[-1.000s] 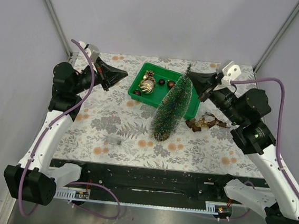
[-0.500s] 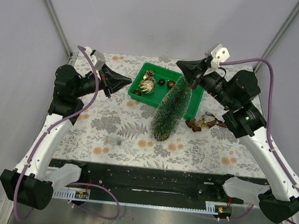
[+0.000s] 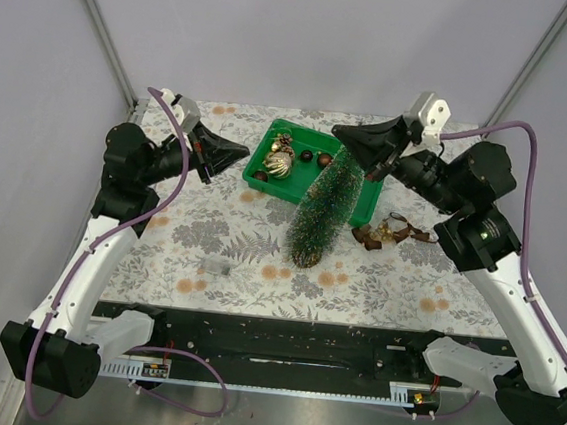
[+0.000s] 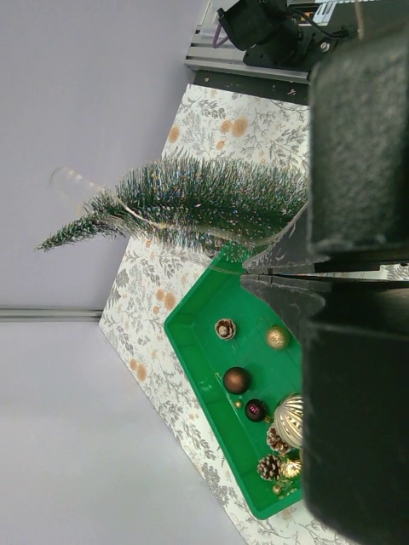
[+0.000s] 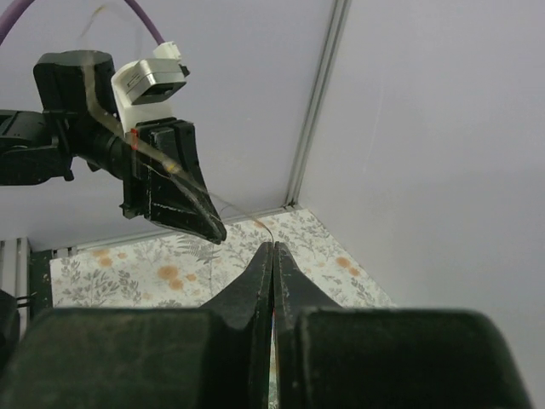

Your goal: Decorate the small christmas tree

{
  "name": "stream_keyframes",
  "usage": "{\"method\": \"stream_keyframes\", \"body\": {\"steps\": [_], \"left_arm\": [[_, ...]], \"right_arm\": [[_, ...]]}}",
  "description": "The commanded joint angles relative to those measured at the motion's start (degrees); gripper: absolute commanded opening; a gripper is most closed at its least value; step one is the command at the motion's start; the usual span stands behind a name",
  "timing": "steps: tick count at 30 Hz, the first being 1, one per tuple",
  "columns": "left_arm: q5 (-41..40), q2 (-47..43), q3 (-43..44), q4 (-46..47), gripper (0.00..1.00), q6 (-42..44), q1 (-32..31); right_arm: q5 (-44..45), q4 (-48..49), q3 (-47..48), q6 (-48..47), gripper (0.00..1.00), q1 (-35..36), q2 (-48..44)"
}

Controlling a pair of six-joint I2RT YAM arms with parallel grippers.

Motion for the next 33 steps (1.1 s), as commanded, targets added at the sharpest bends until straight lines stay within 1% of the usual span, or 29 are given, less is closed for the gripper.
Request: {"method": "stream_keyframes", "body": {"steps": [1, 6, 9, 11, 12, 14, 18, 20, 22, 24, 28, 33], "left_arm": [[-1.7, -1.3, 1.8, 1.0, 0.0, 1.5, -0.2], [-3.6, -0.7, 3.8, 0.7, 0.0, 2.0, -0.1], [-4.1, -0.2, 4.1, 1.3, 0.0, 1.9, -0.1], [-4.7, 0.1, 4.3, 1.7, 0.0, 1.8, -0.1], [-5.0, 0.2, 4.4, 2.0, 0.0, 1.6, -0.1], [-5.0, 0.0, 5.0, 2.0, 0.0, 1.6, 0.0], [-4.7, -0.7, 6.4, 1.2, 0.0, 1.2, 0.3], [-4.6, -1.3, 6.6, 0.6, 0.0, 1.1, 0.3], [-4.7, -2.0, 6.3, -0.1, 0.0, 1.3, 0.5], [-4.6, -2.5, 6.2, -0.6, 0.0, 2.1, 0.6], [-4.5, -2.8, 5.9, -0.6, 0.0, 1.8, 1.1], [-4.2, -3.6, 5.2, 0.3, 0.0, 0.8, 1.2]], "right_arm": [[-6.4, -4.7, 3.5, -0.7, 0.0, 0.0, 0.9], [-8.6, -16.4, 5.1, -6.3, 0.0, 0.0, 0.4], [-9.5, -19.5, 4.6, -7.6, 0.0, 0.0, -0.7], [-7.8, -22.1, 5.2, -8.4, 0.0, -0.1, -0.9], [-5.9, -23.7, 5.5, -9.1, 0.0, 0.0, -0.8], [1.2, -26.5, 6.7, -10.2, 0.0, 0.0, 0.5], [20.5, -30.8, 11.0, -12.2, 0.0, 0.0, 6.5], [24.2, -31.1, 11.7, -14.7, 0.0, 0.3, 8.9], [23.6, -30.0, 10.5, -17.3, 0.0, 0.6, 8.8], [24.9, -26.6, 7.7, -17.5, 0.0, 1.0, 7.4], [31.5, -24.2, 6.8, -18.1, 0.0, 1.2, 7.2], [40.2, -17.1, 6.7, -21.2, 0.0, 1.4, 8.0]]}}
